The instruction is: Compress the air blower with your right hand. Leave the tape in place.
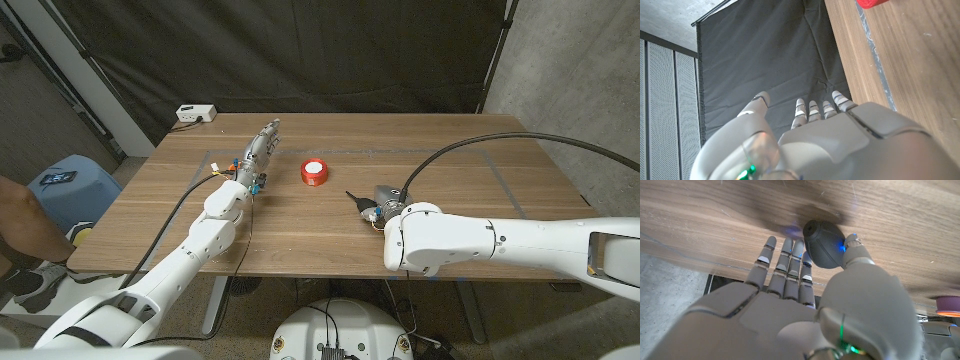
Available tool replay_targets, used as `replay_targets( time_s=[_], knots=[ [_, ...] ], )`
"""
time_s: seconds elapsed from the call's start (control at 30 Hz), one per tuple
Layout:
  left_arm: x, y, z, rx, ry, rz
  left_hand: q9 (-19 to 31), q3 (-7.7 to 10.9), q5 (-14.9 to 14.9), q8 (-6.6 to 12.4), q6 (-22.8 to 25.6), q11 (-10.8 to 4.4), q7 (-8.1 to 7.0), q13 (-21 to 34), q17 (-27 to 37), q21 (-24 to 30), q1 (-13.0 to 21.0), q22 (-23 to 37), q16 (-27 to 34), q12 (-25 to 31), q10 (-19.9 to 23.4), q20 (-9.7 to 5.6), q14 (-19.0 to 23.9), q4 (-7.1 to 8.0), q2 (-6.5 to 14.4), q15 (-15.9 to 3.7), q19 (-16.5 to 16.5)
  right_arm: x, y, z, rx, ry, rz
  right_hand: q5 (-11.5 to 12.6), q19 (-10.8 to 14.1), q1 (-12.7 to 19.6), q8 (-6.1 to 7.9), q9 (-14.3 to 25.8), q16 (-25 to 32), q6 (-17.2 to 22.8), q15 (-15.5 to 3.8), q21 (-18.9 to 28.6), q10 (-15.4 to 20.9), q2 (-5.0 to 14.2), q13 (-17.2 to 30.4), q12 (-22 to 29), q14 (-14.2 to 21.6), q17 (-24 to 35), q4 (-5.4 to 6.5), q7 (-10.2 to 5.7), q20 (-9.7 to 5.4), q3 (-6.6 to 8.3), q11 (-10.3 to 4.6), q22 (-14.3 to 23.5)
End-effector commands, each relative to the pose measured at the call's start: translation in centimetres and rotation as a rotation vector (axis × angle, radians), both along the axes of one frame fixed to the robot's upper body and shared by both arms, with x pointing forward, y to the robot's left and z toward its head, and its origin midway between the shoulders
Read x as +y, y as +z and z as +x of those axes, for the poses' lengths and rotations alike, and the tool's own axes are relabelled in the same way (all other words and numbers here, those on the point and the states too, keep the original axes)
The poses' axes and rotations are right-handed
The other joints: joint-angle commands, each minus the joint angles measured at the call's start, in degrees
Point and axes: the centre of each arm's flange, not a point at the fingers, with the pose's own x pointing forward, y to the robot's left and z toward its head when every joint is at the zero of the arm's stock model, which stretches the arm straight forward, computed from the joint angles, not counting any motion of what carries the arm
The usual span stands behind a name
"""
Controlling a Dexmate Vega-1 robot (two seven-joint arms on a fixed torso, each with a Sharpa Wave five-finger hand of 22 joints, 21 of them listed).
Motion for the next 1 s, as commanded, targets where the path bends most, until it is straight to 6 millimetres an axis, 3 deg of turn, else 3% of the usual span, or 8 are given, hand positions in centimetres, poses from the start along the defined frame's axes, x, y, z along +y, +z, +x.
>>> replay_targets(
  time_s=[0.03, 1.0],
  knots=[
    [-0.28, -0.63, -0.32, 0.008, 0.005, -0.005, 0.21, 0.0, 0.18, -0.13, 0.49, 0.16, -0.06, 0.18, 0.15, -0.13, 0.2, 0.27, 0.24, 0.12, 0.15, 0.26, 0.24, -0.22, 0.3, 0.22, 0.15, 0.03, 0.11, -0.15, -0.007, 0.007, -0.012, -0.05, 0.8, 0.89, 0.73, 0.3, 0.59, 1.5, -0.19, 0.52, 0.82, 0.0, 0.51, 0.68, 1.05, 0.56, 0.08, 0.32, -0.19, 0.17, -0.2, 0.24],
    [-0.96, -1.11, -0.8, 0.015, -0.001, 0.002, 0.21, 0.04, 0.19, -0.14, 0.59, 0.17, -0.03, 0.18, 0.15, -0.15, 0.17, 0.27, 0.24, 0.17, 0.4, 0.26, 0.3, -0.24, 0.3, 0.22, 0.13, -0.63, -0.2, -0.39, -0.04, -0.007, 0.009, -0.1, 3.43, 2.97, 2.02, 1.35, 2.66, 6.01, -2.91, 1.03, 4.48, -0.28, 2.26, 4.04, 4.67, 2.46, 0.16, -1.83, -2.08, 0.12, -2.15, 0.29]
  ],
)
